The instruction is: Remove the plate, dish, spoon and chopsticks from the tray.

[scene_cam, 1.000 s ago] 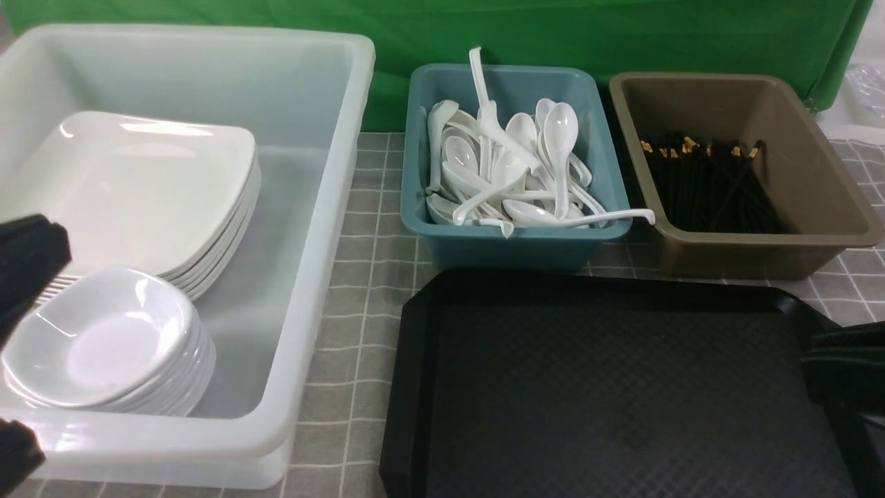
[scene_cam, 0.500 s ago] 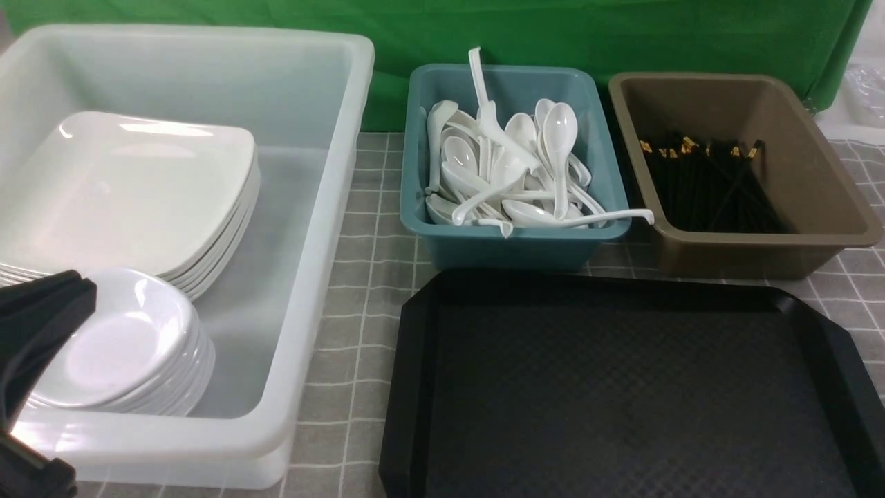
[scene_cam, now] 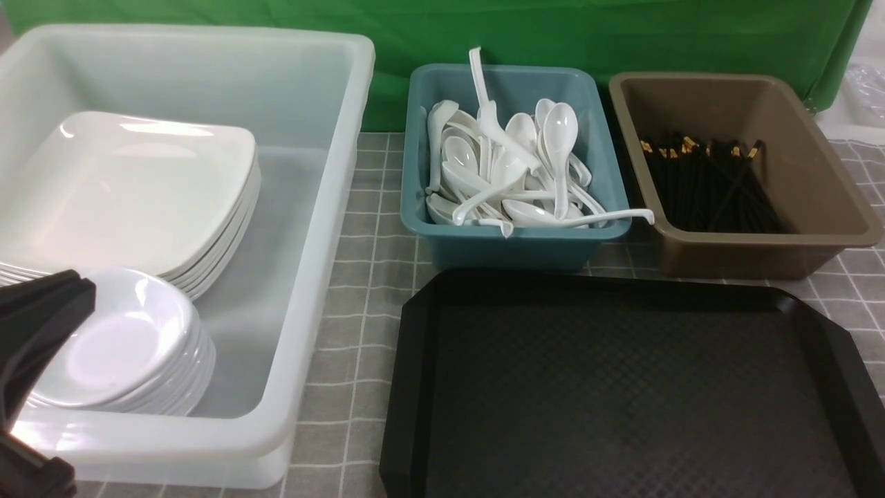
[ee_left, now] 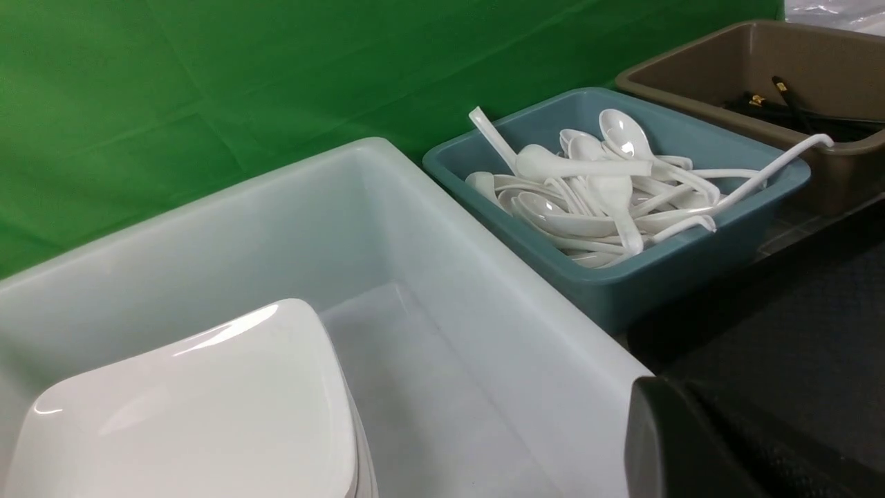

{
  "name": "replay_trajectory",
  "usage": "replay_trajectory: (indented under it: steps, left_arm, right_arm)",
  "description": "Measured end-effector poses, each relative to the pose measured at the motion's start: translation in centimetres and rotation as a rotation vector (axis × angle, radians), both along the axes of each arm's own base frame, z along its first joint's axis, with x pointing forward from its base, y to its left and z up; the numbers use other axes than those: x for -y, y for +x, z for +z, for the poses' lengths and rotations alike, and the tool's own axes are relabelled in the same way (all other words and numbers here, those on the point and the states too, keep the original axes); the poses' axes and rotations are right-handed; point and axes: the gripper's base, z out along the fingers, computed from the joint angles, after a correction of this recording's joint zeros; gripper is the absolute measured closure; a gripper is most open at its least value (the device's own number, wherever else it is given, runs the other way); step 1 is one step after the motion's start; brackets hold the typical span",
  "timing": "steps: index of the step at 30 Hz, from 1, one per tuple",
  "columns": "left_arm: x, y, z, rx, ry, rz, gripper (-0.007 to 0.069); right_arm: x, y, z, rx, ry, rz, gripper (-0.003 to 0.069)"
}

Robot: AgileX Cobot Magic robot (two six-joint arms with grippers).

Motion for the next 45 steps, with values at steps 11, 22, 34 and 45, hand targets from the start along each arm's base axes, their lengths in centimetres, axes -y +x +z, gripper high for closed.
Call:
replay_trajectory:
  steps: [11, 22, 34, 45]
  left_arm:
    - [-0.1, 0.0, 0.0, 0.007, 0.018, 0.004, 0.0611]
    - [-0.1, 0.0, 0.0, 0.008, 0.022, 0.004, 0.0611]
    - [-0.1, 0.0, 0.0, 0.008, 0.021, 0.004, 0.0611]
    - [-0.2, 0.2, 0.2, 0.048, 0.032, 0.021, 0.0611]
  right_arm:
    - [0.6, -0.7, -1.5, -0.097, 0.02, -0.072, 0.0641]
    - [0.7, -0.7, -1.5, -0.104, 0.025, -0.076, 0.0638]
    - [0.7, -0.7, -1.5, -0.104, 0.027, -0.077, 0.0615]
    - [0.7, -0.7, -1.5, -0.104, 0.027, -0.077, 0.0586]
